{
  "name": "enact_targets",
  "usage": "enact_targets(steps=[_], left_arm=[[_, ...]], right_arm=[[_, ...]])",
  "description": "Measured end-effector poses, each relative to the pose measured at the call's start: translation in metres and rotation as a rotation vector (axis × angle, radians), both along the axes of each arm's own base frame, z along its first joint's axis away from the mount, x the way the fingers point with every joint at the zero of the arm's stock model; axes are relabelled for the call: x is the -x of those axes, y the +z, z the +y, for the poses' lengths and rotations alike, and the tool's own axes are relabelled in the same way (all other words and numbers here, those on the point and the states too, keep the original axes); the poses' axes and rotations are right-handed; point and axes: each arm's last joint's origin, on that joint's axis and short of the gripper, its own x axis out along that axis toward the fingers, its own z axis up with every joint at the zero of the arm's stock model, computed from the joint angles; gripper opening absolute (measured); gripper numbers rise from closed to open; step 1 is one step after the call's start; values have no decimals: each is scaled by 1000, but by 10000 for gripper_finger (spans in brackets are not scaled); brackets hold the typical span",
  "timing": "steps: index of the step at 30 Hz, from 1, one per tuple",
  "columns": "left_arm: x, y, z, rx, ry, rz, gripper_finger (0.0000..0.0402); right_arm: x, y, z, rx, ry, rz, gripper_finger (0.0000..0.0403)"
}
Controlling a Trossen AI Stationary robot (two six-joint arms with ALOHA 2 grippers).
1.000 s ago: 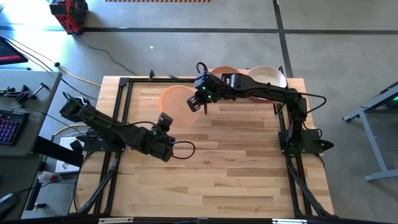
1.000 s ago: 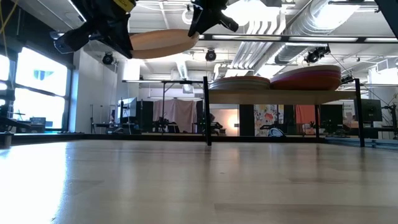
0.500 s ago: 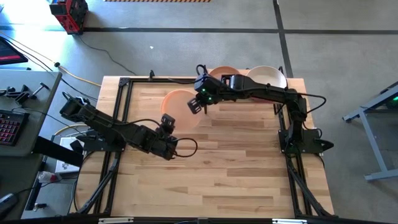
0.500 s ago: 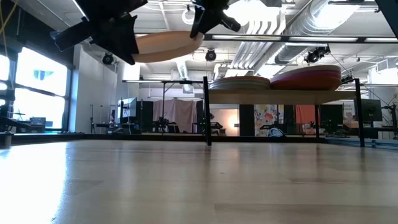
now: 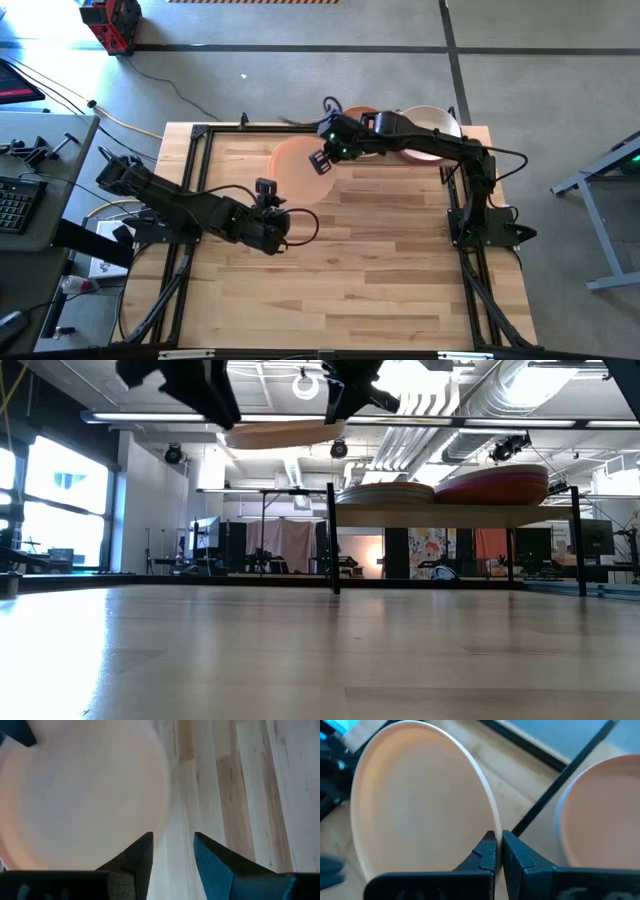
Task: Place and stack plates onto a shelf
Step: Stack the light brown plate on top of the other brown plate on the shelf
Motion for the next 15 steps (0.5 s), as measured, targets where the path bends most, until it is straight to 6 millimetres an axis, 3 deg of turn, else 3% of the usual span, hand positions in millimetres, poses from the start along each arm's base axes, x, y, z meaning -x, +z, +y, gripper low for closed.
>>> enact_targets(steps=[7,15], left_arm=[[-3,22,8,7,32,-23,131],[-5,25,31,-50,102,18,131]], right_arm=[[16,11,-26,21,-34,-9,1],[42,25,-62,41,-70,-17,0]])
